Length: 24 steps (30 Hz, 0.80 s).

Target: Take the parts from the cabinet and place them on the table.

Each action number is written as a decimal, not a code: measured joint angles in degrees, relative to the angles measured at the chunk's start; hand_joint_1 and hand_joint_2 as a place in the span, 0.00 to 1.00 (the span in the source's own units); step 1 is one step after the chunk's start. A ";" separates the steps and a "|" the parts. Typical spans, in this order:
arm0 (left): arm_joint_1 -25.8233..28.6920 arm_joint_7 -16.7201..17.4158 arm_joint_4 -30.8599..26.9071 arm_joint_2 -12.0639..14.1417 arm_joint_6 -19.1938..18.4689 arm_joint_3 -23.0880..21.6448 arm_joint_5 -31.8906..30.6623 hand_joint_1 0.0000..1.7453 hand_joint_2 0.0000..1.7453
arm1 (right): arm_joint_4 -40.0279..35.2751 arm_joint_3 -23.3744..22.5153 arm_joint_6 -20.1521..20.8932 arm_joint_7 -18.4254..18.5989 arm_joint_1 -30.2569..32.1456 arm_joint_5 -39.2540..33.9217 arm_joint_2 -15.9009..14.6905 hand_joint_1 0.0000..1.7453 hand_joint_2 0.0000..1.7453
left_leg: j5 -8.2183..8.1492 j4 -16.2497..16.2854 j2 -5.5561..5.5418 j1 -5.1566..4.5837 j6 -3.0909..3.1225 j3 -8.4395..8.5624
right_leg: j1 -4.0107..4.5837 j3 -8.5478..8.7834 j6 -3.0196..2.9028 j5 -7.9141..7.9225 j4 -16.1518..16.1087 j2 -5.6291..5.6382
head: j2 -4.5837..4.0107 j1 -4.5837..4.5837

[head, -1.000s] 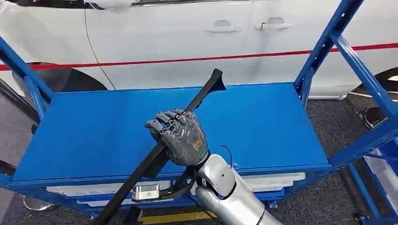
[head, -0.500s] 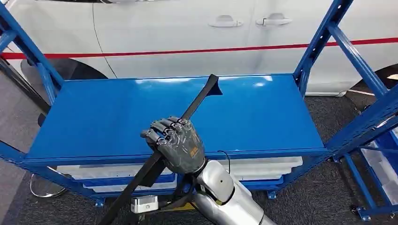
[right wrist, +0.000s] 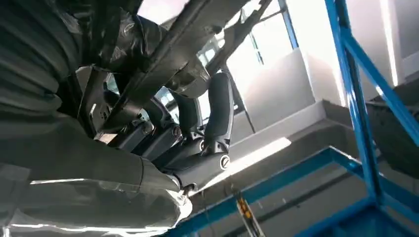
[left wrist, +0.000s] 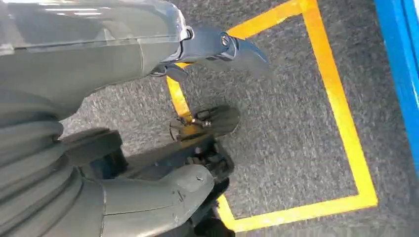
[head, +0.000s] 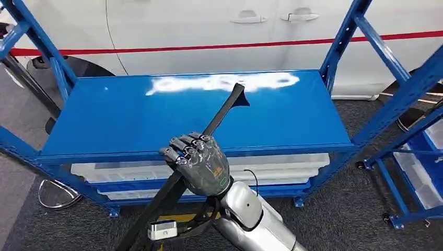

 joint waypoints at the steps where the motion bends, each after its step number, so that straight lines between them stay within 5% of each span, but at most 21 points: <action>1: 0.08 0.07 0.00 0.00 0.00 0.00 0.02 0.00 1.00 | 0.02 0.00 0.00 0.09 0.03 0.07 0.00 1.00 1.00 | 0.48 -0.21 -0.26 -0.33 -0.38 -0.26 | -0.59 -0.64 -0.52 0.93 -0.74 -0.14 | 0.00 0.05; 3: 0.05 0.31 0.00 -0.02 0.02 0.00 0.04 0.00 1.00 | 0.04 0.02 0.00 0.13 -0.09 0.24 0.04 1.00 1.00 | -5.39 3.08 -0.38 0.14 -0.66 -1.96 | -0.71 -2.15 -1.72 2.61 -0.84 -0.49 | 0.00 -0.04; 5: -0.01 0.31 0.00 -0.02 0.02 0.00 0.04 0.00 1.00 | 0.13 0.02 0.00 0.13 -0.06 0.37 0.04 1.00 1.00 | -12.19 11.85 -0.32 0.31 -1.21 -3.80 | -0.56 -4.03 -1.79 4.11 -0.76 -0.58 | 0.00 0.00; 6: -0.02 0.31 0.00 0.00 0.02 0.00 0.04 0.00 1.00 | 0.20 0.02 0.00 0.13 -0.06 0.42 0.04 1.00 1.00 | -13.35 15.46 -0.31 0.32 -1.44 -4.20 | -0.51 -4.99 -1.78 4.82 -0.66 -0.65 | 0.00 -0.04; 8: -0.01 0.31 0.00 0.00 0.04 0.00 0.04 0.00 1.00 | 0.28 0.02 0.00 0.13 -0.06 0.46 0.04 1.00 1.00 | -10.66 17.51 -0.31 0.35 -1.64 -2.63 | -0.52 -7.04 -1.61 6.14 -0.33 -0.72 | 0.00 -0.04; 10: -0.13 0.31 0.00 0.00 0.07 0.00 0.04 0.00 1.00 | 0.31 0.02 0.00 0.13 -0.08 0.50 0.04 1.00 1.00 | -6.78 11.48 -0.31 0.36 -1.51 2.80 | -0.61 -9.07 -1.26 7.24 0.35 -0.72 | 0.00 -0.04; 11: -0.32 0.31 -0.02 0.00 0.09 -0.02 0.07 0.00 1.00 | 0.31 0.02 0.00 0.13 -0.09 0.50 0.04 1.00 1.00 | -7.45 5.89 -0.36 0.36 -1.23 7.24 | -0.61 -9.67 -1.03 7.73 0.85 -0.71 | 0.00 -0.06; 12: -0.50 0.28 -0.02 0.00 0.13 -0.02 0.07 0.00 1.00 | 0.31 0.02 -0.02 0.13 -0.11 0.55 0.05 1.00 1.00 | -9.98 0.48 -0.39 0.02 -1.01 10.96 | -0.30 -10.11 -0.67 8.05 1.14 -0.64 | 0.00 -0.04; 13: -0.63 0.20 -0.04 0.00 0.15 -0.02 0.20 0.00 1.00 | 0.31 0.02 -0.02 0.13 -0.13 0.59 0.04 1.00 1.00 | -10.83 -1.41 -0.47 -0.02 -0.51 11.68 | -0.35 -10.17 -0.33 8.57 1.17 -0.78 | 0.00 0.00; 16: -0.45 0.09 -0.02 0.00 0.13 -0.02 0.28 0.00 1.00 | 0.31 0.07 0.04 0.13 -0.18 0.79 0.07 1.00 1.00 | -9.26 -1.31 -0.41 -0.22 0.58 10.30 | -0.40 -10.22 0.67 10.57 0.35 -0.78 | 0.00 0.00; 17: -0.50 0.00 -0.02 -0.04 0.02 -0.02 0.28 0.00 1.00 | 0.39 0.07 0.04 0.15 -0.19 0.77 -0.02 1.00 1.00 | -8.27 -1.59 0.17 0.24 1.10 9.70 | -0.64 -10.79 0.96 9.12 1.00 -0.36 | 0.00 -0.02; 18: -0.60 -0.04 -0.02 -0.04 0.00 -0.02 0.31 0.00 1.00 | 0.44 0.07 0.07 0.15 -0.24 0.79 -0.02 1.00 1.00 | -7.42 -1.59 0.13 0.20 1.91 8.94 | -0.66 -11.81 1.08 5.42 3.10 -0.23 | 0.00 0.02; 20: -0.59 -0.13 -0.02 -0.02 0.00 -0.02 0.28 0.00 1.00 | 0.57 0.07 0.07 0.15 -0.13 0.88 -0.04 1.00 1.00 | -5.88 -1.50 0.16 0.09 2.31 6.93 | -0.78 -13.68 1.41 -1.59 10.90 -0.16 | 0.00 0.00; 21: -0.52 -0.20 -0.02 -0.02 -0.02 -0.02 0.26 0.00 1.00 | 0.70 0.07 0.07 0.26 -0.07 1.00 -0.09 1.00 1.00 | -5.15 -1.41 0.20 0.03 2.27 5.87 | -0.87 -14.41 1.64 -3.24 15.05 -0.14 | 0.00 0.00; 22: -0.47 -0.26 -0.02 -0.02 -0.13 -0.02 0.24 0.00 1.00 | 0.83 0.07 0.04 0.35 0.01 1.09 -0.15 1.00 1.00 | -4.50 -1.29 0.20 0.01 2.16 4.76 | -0.99 -14.48 1.81 -2.83 17.80 -0.14 | 0.00 0.00; 24: -0.42 -0.57 -0.02 -0.02 -0.22 -0.02 0.22 0.00 1.00 | 1.09 0.07 0.02 0.52 0.24 1.47 -0.24 1.00 1.00 | -3.38 -0.94 0.21 0.03 1.88 2.81 | -1.19 -11.58 1.88 1.23 16.44 -0.16 | 0.00 0.00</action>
